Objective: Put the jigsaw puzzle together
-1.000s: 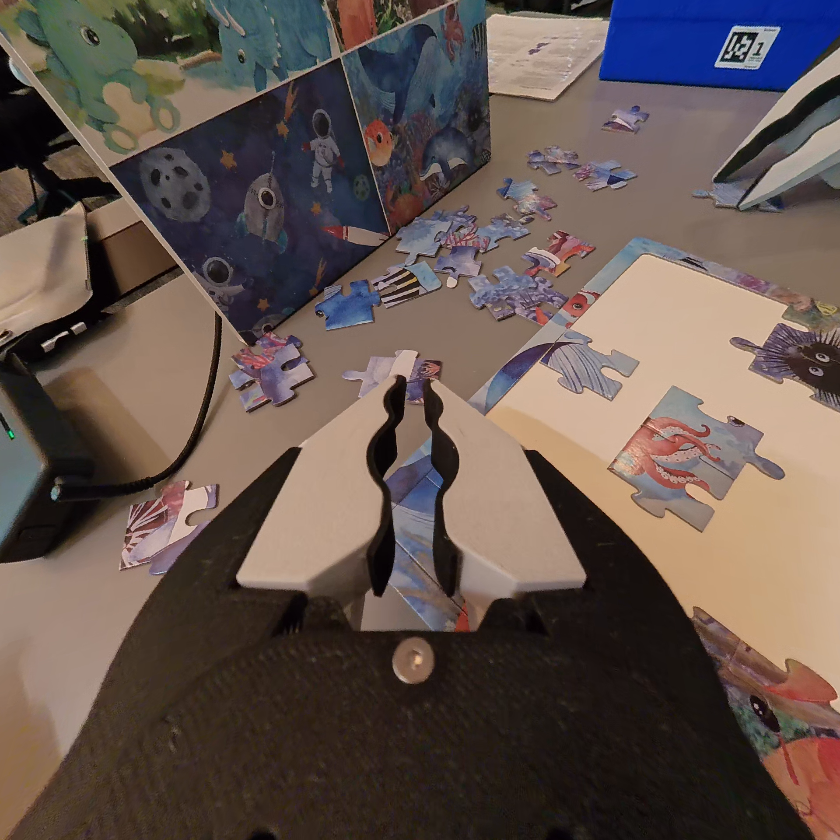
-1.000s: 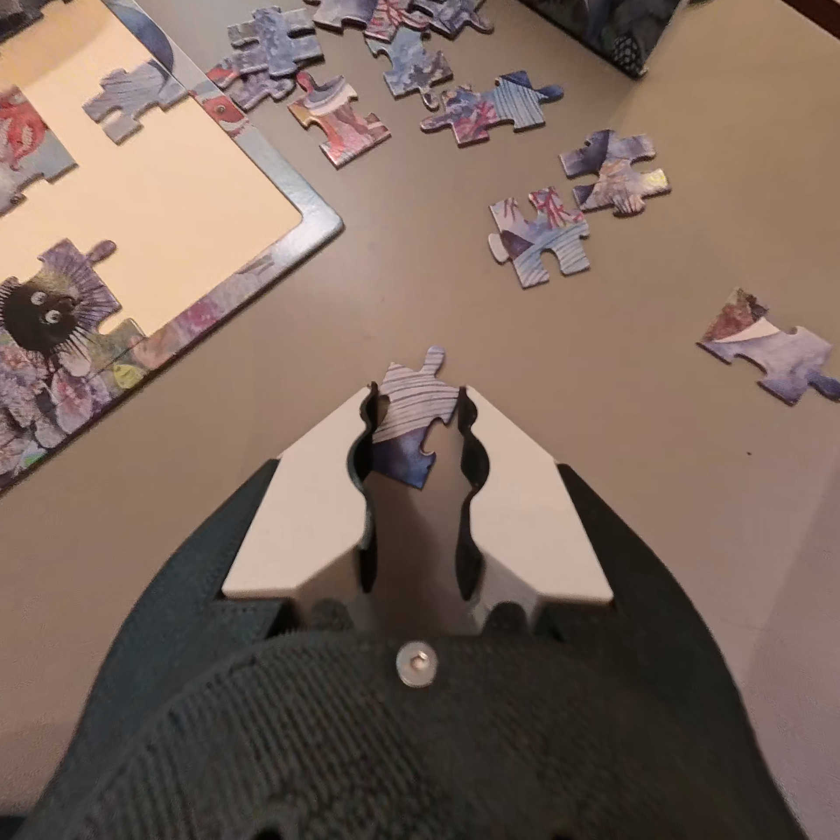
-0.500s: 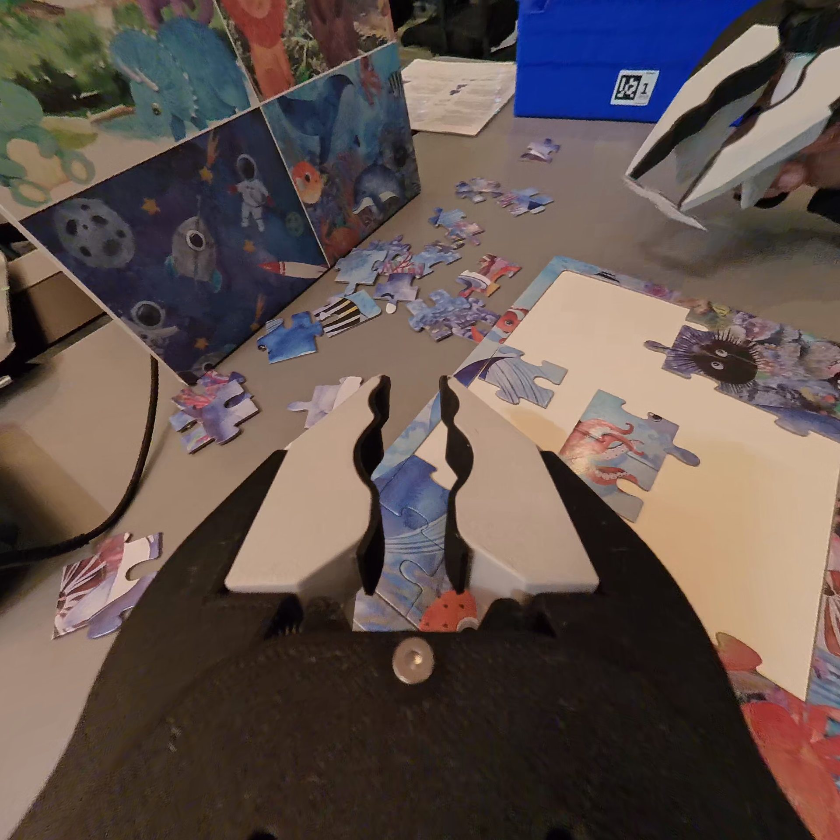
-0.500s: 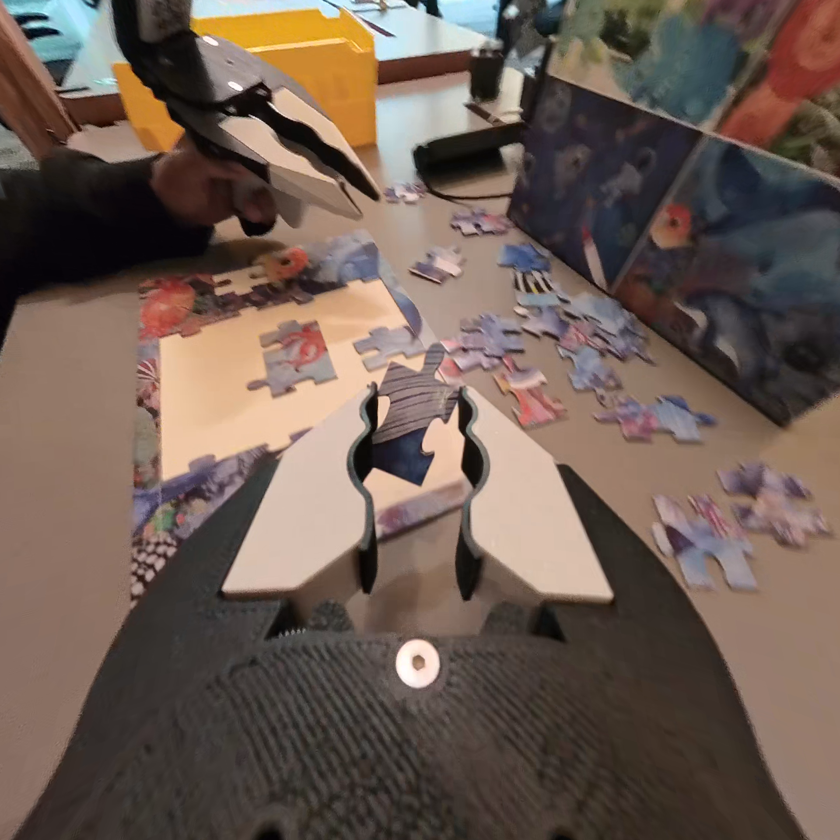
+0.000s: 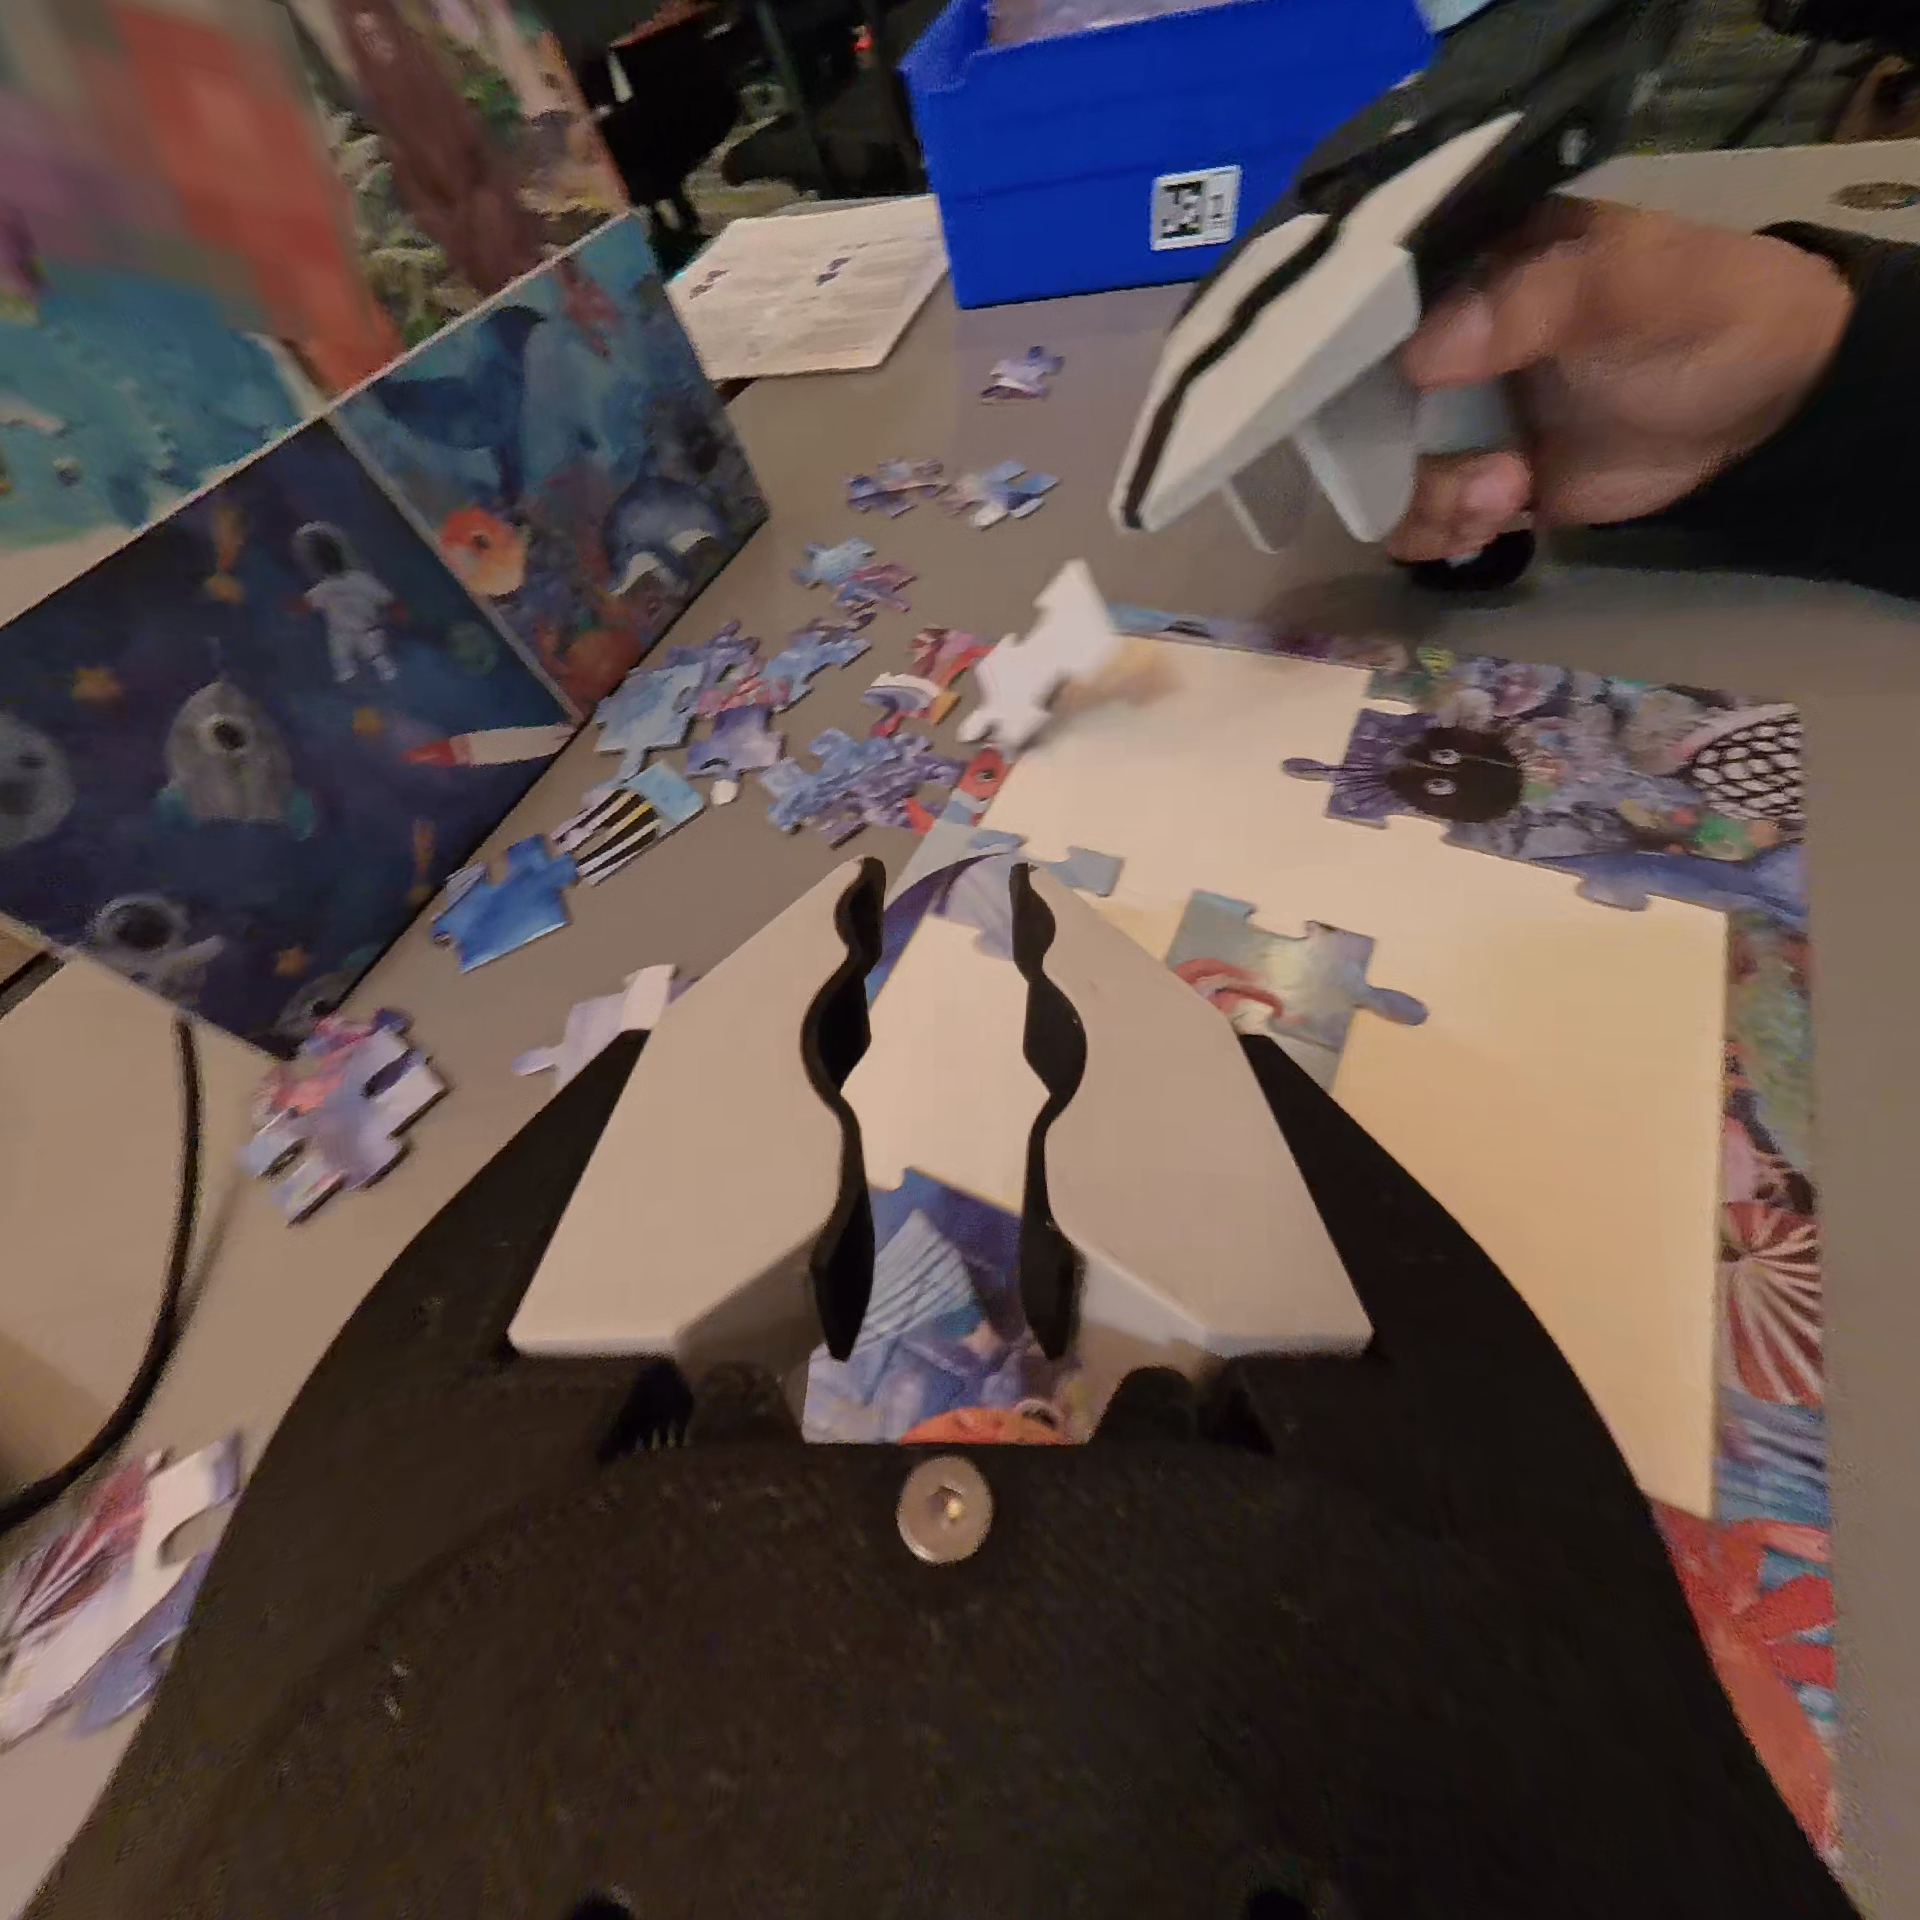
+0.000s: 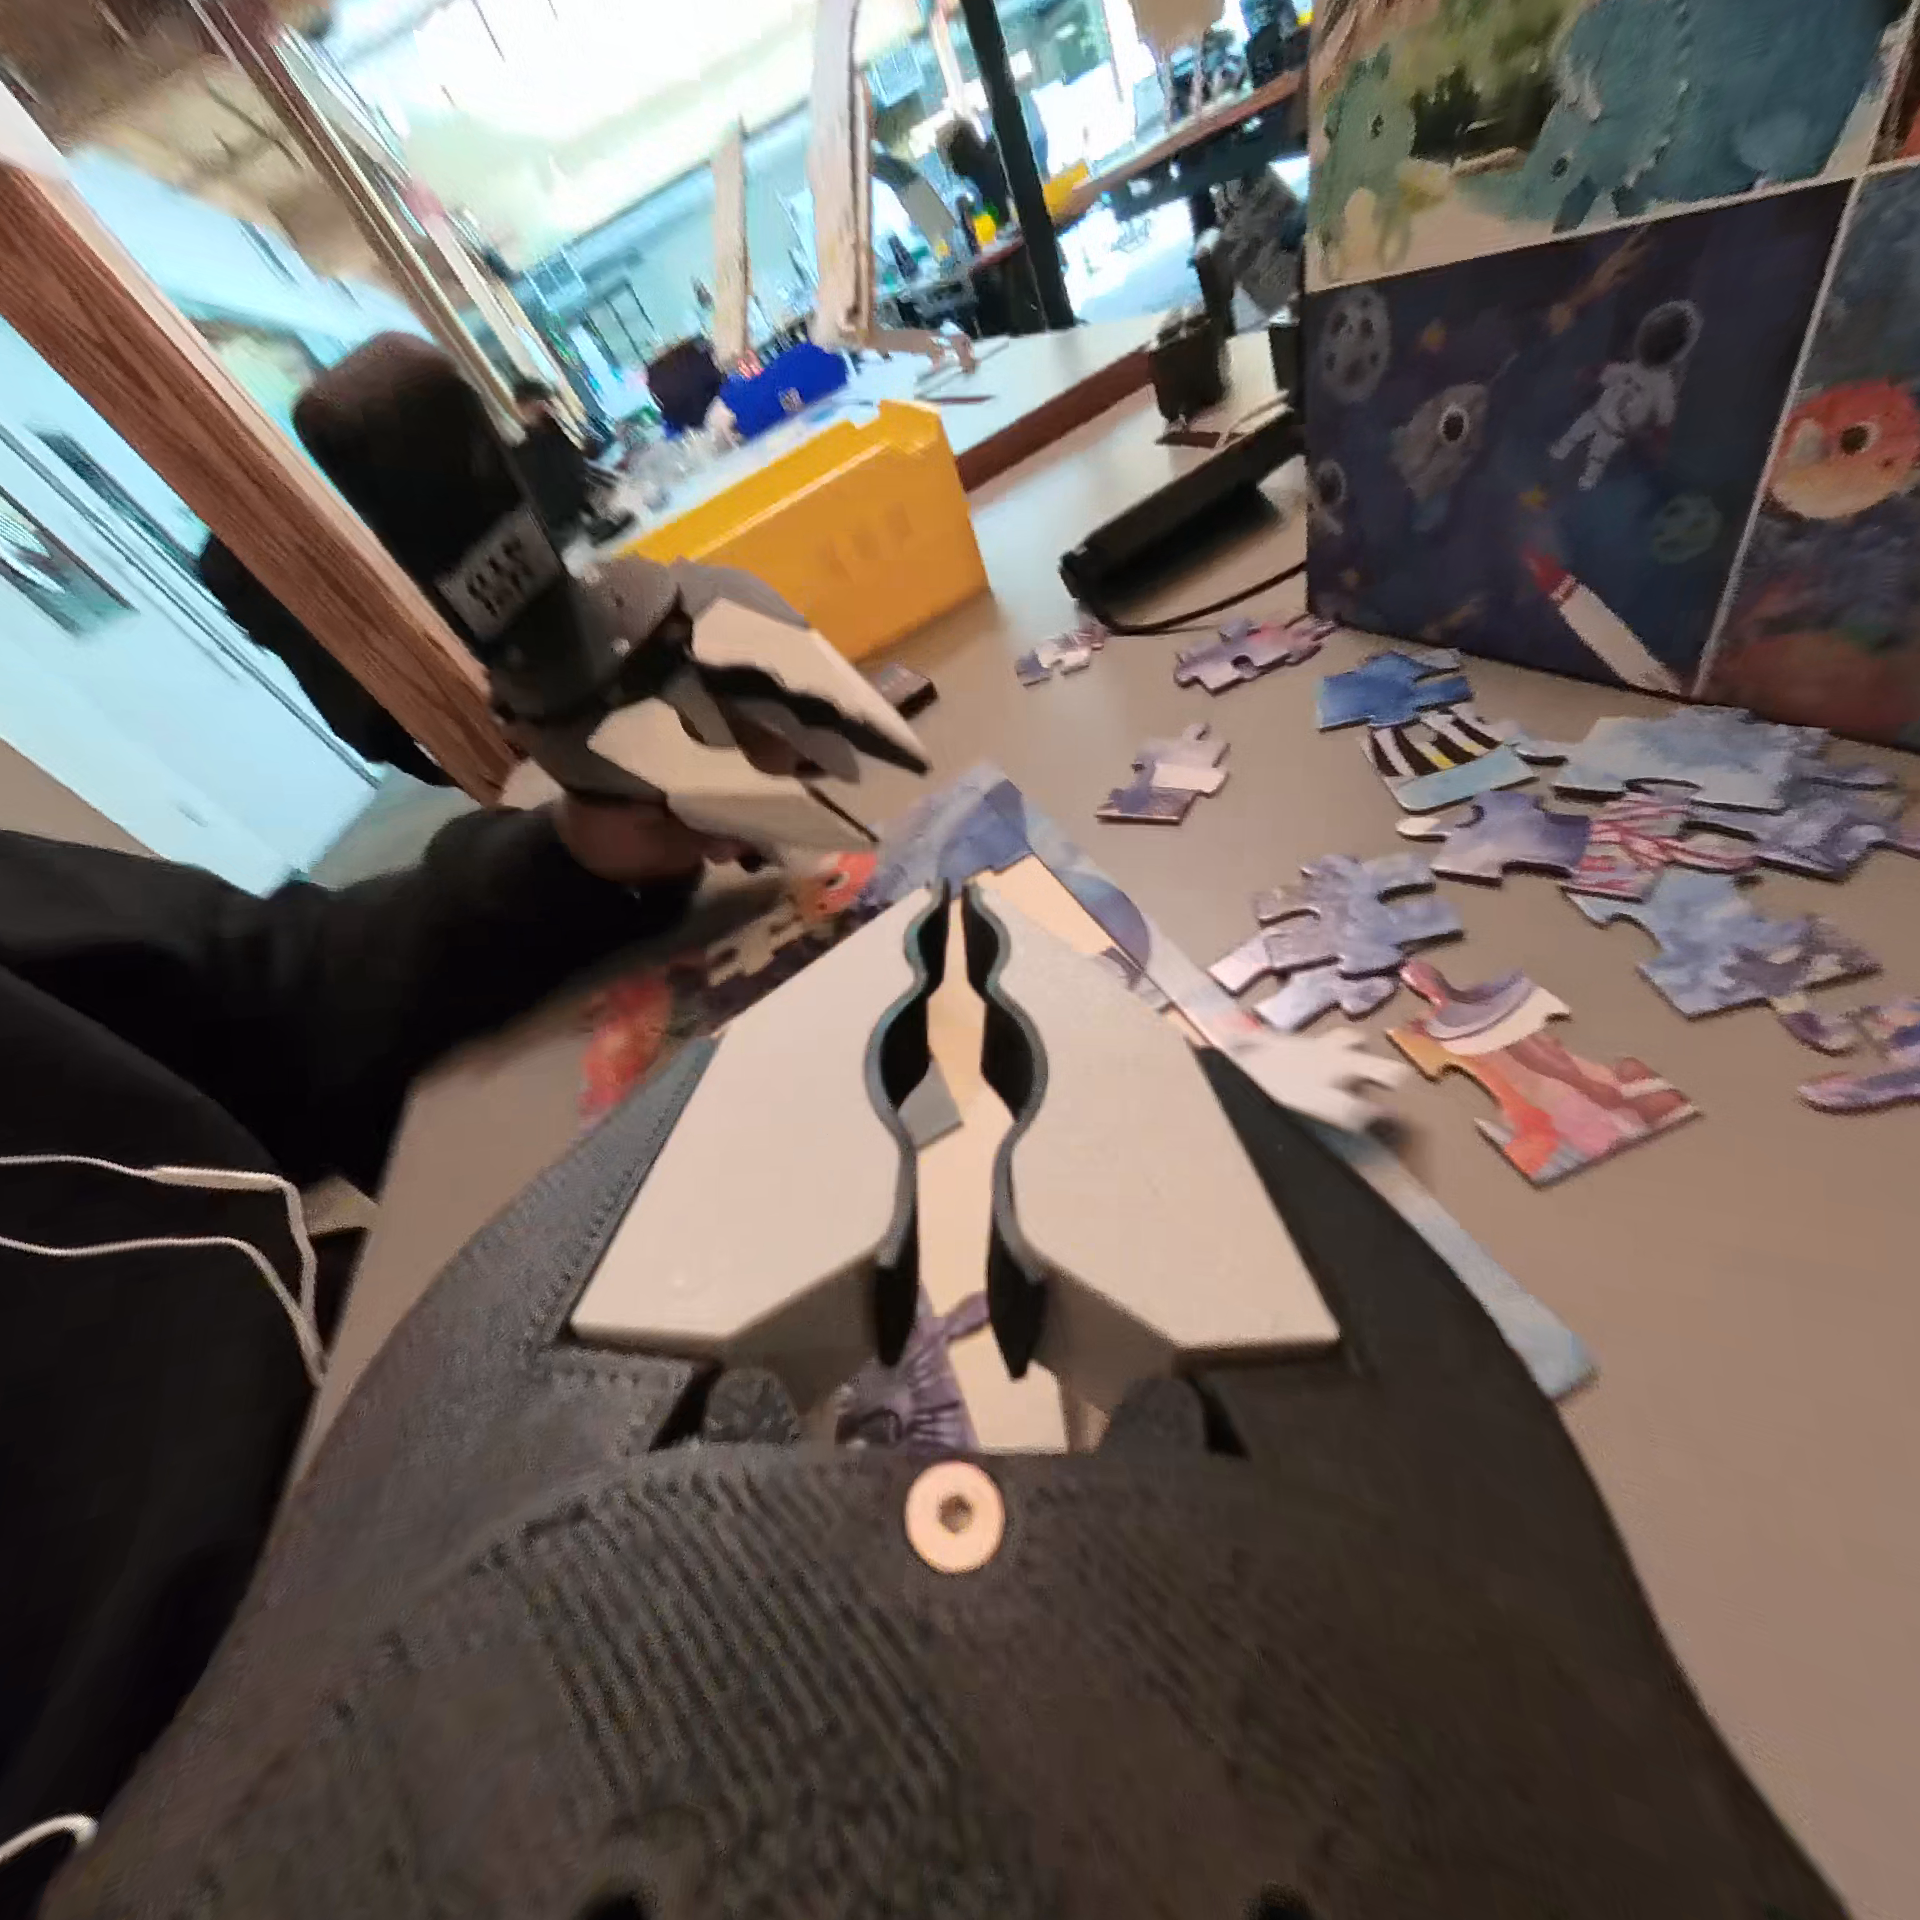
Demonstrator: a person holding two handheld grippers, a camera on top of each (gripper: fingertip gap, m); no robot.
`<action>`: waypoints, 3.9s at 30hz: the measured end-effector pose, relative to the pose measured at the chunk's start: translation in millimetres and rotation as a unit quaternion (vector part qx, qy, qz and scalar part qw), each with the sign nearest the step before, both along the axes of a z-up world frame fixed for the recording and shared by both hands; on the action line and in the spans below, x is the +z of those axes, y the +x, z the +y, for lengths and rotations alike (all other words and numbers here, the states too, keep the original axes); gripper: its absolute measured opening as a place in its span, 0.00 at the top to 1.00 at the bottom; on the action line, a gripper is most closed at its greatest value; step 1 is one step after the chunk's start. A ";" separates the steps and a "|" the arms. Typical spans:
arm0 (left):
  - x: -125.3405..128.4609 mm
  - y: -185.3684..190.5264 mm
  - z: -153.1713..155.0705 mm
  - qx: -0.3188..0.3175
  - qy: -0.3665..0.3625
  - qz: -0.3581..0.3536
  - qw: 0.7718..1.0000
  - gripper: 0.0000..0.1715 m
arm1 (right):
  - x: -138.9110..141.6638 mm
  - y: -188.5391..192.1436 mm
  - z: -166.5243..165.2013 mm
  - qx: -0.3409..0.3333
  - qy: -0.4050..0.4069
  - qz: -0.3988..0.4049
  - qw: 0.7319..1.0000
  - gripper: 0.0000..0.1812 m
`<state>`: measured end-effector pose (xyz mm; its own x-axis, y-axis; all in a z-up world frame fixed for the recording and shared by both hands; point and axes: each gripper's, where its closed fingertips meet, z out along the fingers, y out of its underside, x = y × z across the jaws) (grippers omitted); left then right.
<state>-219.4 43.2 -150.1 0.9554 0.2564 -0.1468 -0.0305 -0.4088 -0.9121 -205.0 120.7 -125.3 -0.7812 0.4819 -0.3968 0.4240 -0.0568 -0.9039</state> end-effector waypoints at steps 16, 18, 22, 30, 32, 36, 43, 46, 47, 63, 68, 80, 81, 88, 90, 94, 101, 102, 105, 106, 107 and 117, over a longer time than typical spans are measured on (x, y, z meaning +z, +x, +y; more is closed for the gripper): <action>11.3 -25.7 -16.1 0.091 0.002 0.015 0.996 0.90 | -73.8 -32.1 63.1 -0.120 0.286 -0.016 0.950 0.67; 21.6 -31.4 -24.5 0.102 0.037 -0.005 0.994 0.90 | -85.9 -33.7 62.7 -0.117 0.331 -0.020 0.936 0.66; 25.4 -33.8 -28.9 0.102 0.056 -0.014 0.993 0.89 | -87.9 -36.2 60.8 -0.110 0.319 -0.041 0.941 0.67; 12.0 -30.5 -21.3 0.099 0.014 0.012 0.995 0.89 | -86.2 -35.7 63.5 -0.104 0.302 -0.052 0.946 0.82; 12.8 -31.4 -22.3 0.101 0.017 0.010 0.995 0.89 | -84.5 -35.4 63.2 -0.106 0.305 -0.042 0.946 0.82; 16.1 -31.7 -23.7 0.100 0.034 -0.004 0.994 0.89 | -71.4 -34.1 64.1 -0.115 0.282 -0.016 0.952 0.82; 21.8 -0.1 1.0 0.004 0.094 -0.074 0.993 0.78 | 1.6 -8.4 21.4 -0.021 0.001 -0.017 1.000 0.82; 33.4 31.0 18.1 -0.083 0.150 -0.126 0.977 0.63 | 28.8 14.3 -0.6 0.082 -0.145 -0.076 0.983 0.82; 38.9 37.9 21.3 -0.101 0.170 -0.140 0.970 0.61 | 34.9 21.2 -6.4 0.114 -0.183 -0.098 0.972 0.82; 76.0 52.8 4.3 -0.186 0.277 -0.237 0.912 1.00 | 43.4 40.8 -49.6 0.206 -0.275 -0.183 0.921 0.82; 71.6 13.9 -10.0 -0.102 0.309 -0.295 0.898 1.00 | 38.0 11.7 -20.2 0.076 -0.200 -0.077 0.974 0.81; 53.0 -0.2 -11.8 -0.084 0.306 -0.405 0.857 1.00 | -4.7 12.1 -44.9 -0.002 0.187 0.177 0.966 0.81; 51.3 1.6 -10.1 -0.087 0.299 -0.406 0.859 1.00 | -8.9 12.3 -48.0 -0.003 0.210 0.189 0.959 0.80; 27.0 22.0 7.3 -0.116 0.225 -0.459 0.851 1.00 | -32.3 14.3 -59.2 0.001 0.347 0.273 0.897 0.81; 22.0 25.1 10.1 -0.119 0.214 -0.469 0.849 1.00 | -33.2 15.7 -61.1 0.001 0.362 0.292 0.885 0.85; 19.7 25.5 10.9 -0.119 0.209 -0.471 0.849 1.00 | -34.5 18.2 -63.5 0.007 0.376 0.304 0.875 0.88; 21.3 21.6 10.1 -0.113 0.219 -0.469 0.848 0.96 | -31.5 18.7 -62.7 0.004 0.371 0.303 0.878 0.89; 22.8 20.3 9.4 -0.112 0.224 -0.469 0.847 0.94 | -30.9 18.3 -62.0 0.003 0.369 0.302 0.879 0.89; 25.5 15.2 6.6 -0.102 0.235 -0.465 0.848 0.90 | -30.1 17.0 -59.8 -0.001 0.365 0.296 0.883 0.89; 26.4 14.0 5.8 -0.100 0.237 -0.462 0.849 0.89 | -29.7 16.6 -59.0 -0.002 0.363 0.295 0.884 0.89; 27.3 13.1 5.0 -0.099 0.239 -0.460 0.850 0.89 | -29.3 16.0 -58.0 -0.004 0.363 0.293 0.885 0.89; 31.7 7.4 0.1 -0.088 0.247 -0.442 0.858 0.88 | -26.5 3.9 -33.2 -0.042 0.374 0.272 0.886 0.89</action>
<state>-212.0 43.3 -118.4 0.6671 -0.0814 0.7405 0.7413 -0.0265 -0.6707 -201.1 87.6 -151.8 -0.7079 0.5165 0.4819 -0.0630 0.6333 -0.7713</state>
